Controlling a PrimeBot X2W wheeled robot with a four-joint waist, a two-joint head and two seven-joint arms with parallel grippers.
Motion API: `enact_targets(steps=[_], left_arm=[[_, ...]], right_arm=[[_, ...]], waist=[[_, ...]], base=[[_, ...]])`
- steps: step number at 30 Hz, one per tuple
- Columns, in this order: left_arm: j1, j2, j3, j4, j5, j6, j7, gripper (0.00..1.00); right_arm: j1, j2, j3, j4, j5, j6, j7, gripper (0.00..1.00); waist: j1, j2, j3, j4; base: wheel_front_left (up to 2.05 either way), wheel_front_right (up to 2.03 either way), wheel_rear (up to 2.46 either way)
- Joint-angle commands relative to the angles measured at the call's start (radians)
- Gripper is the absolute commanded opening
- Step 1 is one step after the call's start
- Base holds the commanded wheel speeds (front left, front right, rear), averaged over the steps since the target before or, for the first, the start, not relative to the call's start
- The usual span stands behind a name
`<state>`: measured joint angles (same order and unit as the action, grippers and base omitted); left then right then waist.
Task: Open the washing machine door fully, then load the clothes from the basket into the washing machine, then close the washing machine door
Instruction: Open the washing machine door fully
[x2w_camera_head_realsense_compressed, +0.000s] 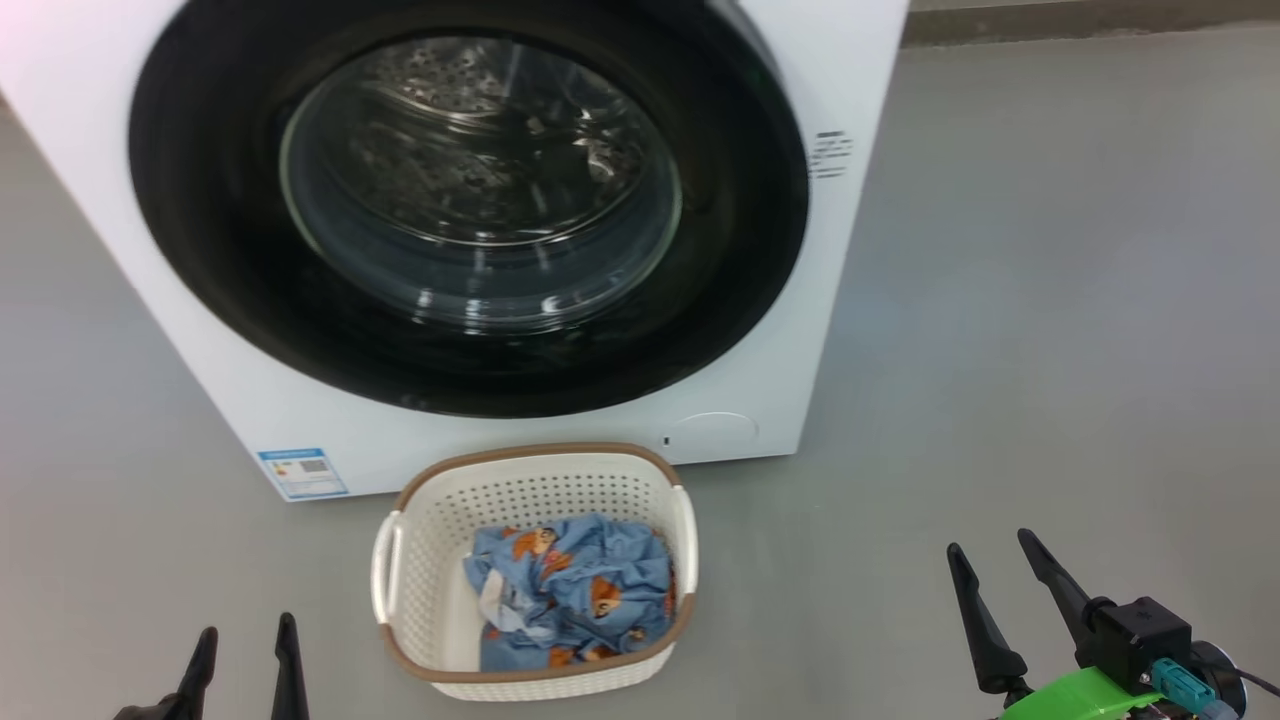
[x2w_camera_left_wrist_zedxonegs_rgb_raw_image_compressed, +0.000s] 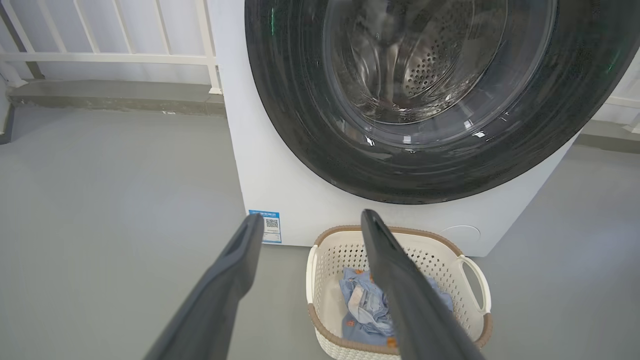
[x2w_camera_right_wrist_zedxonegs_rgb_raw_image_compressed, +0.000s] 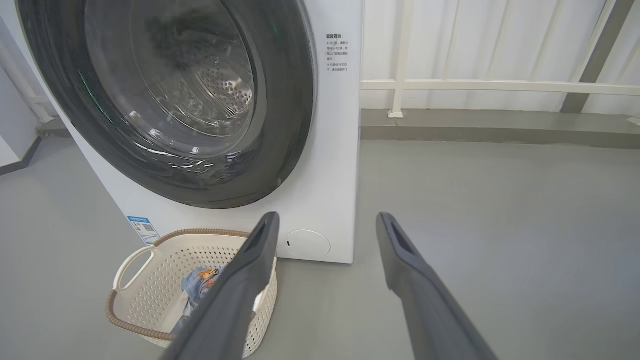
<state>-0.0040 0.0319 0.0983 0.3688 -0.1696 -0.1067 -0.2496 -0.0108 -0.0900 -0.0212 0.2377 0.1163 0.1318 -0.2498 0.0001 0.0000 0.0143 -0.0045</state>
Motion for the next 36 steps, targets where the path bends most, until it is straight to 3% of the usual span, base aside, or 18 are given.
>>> enact_targets(steps=[1, 13, 30, 32, 33, 36], left_arm=[[-0.019, 0.018, 0.036, -0.024, 0.003, 0.006, -0.012, 1.00], [-0.024, 0.018, 0.038, -0.040, -0.008, 0.002, -0.012, 1.00], [-0.025, 0.018, 0.031, -0.032, -0.022, 0.001, -0.012, 1.00], [-0.025, 0.018, 0.031, -0.033, -0.022, 0.002, -0.012, 1.00], [-0.025, 0.018, 0.031, -0.034, -0.022, 0.002, -0.012, 1.00], [-0.024, 0.018, 0.032, -0.034, -0.022, 0.001, -0.012, 1.00]], right_arm=[[-0.026, -0.005, 0.017, -0.026, -0.004, -0.001, -0.012, 1.00], [-0.030, 0.000, 0.017, -0.024, -0.002, -0.001, -0.012, 1.00], [-0.030, -0.001, 0.019, -0.026, -0.002, -0.001, -0.012, 1.00], [-0.030, -0.001, 0.018, -0.026, -0.001, -0.001, -0.012, 0.87], [-0.031, -0.001, 0.016, -0.027, -0.001, -0.001, -0.012, 0.61], [-0.032, -0.002, 0.012, -0.028, 0.000, -0.001, -0.012, 0.09]], waist=[[0.0000, 0.0000, 0.002, -0.001], [0.0000, 0.0000, 0.009, -0.003], [0.0000, 0.0000, 0.005, 0.003], [0.0000, 0.0000, 0.004, 0.004], [0.0000, 0.0000, 0.004, 0.005], [0.0000, 0.0000, 0.002, 0.007]], base=[[1.23, 1.23, -2.46], [0.79, 0.79, -1.59], [0.04, 0.04, -0.08], [0.00, 0.00, 0.00], [0.00, 0.00, 0.00], [0.00, 0.00, 0.00]])
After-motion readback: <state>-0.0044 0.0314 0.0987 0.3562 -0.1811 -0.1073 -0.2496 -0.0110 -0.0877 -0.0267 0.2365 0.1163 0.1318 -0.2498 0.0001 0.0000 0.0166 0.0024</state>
